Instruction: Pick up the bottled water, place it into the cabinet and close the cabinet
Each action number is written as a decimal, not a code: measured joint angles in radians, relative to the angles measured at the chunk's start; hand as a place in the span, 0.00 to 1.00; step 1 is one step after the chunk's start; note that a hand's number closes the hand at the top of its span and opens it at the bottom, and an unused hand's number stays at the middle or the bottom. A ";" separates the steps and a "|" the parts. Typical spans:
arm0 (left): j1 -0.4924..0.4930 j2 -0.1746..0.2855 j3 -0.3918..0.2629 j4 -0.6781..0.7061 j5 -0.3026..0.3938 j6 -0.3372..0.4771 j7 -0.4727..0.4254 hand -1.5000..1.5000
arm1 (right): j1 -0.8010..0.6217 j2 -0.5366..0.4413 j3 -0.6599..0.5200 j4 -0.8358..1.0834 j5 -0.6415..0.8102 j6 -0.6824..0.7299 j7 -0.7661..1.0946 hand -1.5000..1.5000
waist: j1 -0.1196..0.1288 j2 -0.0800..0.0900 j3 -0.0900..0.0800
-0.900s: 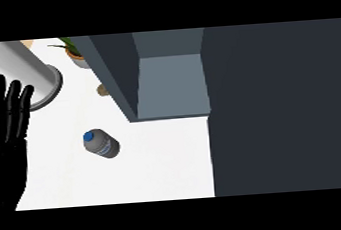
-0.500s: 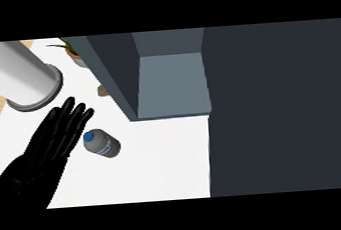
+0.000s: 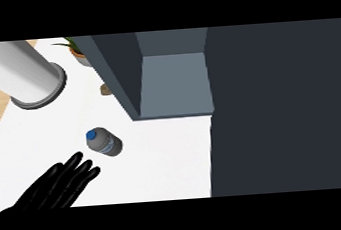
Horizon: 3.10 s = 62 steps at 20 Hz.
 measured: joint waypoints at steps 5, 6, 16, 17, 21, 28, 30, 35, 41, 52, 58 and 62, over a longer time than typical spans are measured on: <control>0.038 0.034 0.033 -0.009 0.032 -0.006 0.044 0.00 | 0.043 -0.018 -0.055 -0.008 -0.018 0.045 0.005 0.00 | 0.000 0.000 0.000; 0.044 0.041 0.047 -0.009 0.035 -0.011 0.046 0.00 | 0.047 -0.020 -0.060 -0.011 -0.021 0.049 0.009 0.00 | 0.000 0.000 0.000; 0.128 0.079 0.104 -0.017 0.067 -0.046 0.038 0.00 | 0.093 -0.012 -0.080 -0.020 -0.044 0.073 0.019 0.00 | 0.003 -0.004 0.000; 0.134 0.083 0.113 -0.017 0.070 -0.049 0.037 0.00 | 0.090 -0.013 -0.086 -0.019 -0.046 0.075 0.016 0.00 | 0.004 -0.004 0.000; 0.158 0.088 0.123 -0.019 0.083 -0.042 0.038 0.00 | 0.101 -0.007 -0.092 -0.019 -0.055 0.080 0.014 0.00 | 0.003 -0.005 0.000; 0.167 0.089 0.203 -0.011 0.101 -0.028 0.012 0.00 | 0.141 -0.011 -0.117 -0.020 -0.075 0.115 -0.007 0.00 | -0.003 -0.004 0.000; 0.156 0.086 0.228 -0.006 0.104 -0.019 0.008 0.00 | 0.163 -0.008 -0.117 -0.022 -0.081 0.130 -0.018 0.00 | -0.008 -0.004 0.000; 0.131 0.105 0.300 0.028 0.138 -0.030 0.009 0.00 | 0.186 -0.025 -0.159 -0.021 -0.100 0.155 -0.027 0.00 | -0.012 -0.001 0.000; 0.080 0.107 0.333 0.140 0.119 -0.079 -0.016 0.00 | 0.195 -0.033 -0.184 -0.018 -0.123 0.174 -0.042 0.00 | -0.021 0.001 -0.001; -0.100 0.058 0.292 0.432 -0.113 -0.149 -0.143 0.00 | 0.239 -0.050 -0.228 -0.004 -0.167 0.236 -0.085 0.00 | -0.032 0.004 -0.002; -0.178 0.009 0.265 0.607 -0.253 -0.159 -0.256 0.00 | 0.274 -0.053 -0.250 0.002 -0.192 0.268 -0.116 0.00 | -0.033 0.004 -0.002; -0.229 -0.021 0.257 0.731 -0.353 -0.135 -0.336 0.00 | 0.299 -0.055 -0.258 0.003 -0.208 0.288 -0.138 0.00 | -0.034 0.004 -0.002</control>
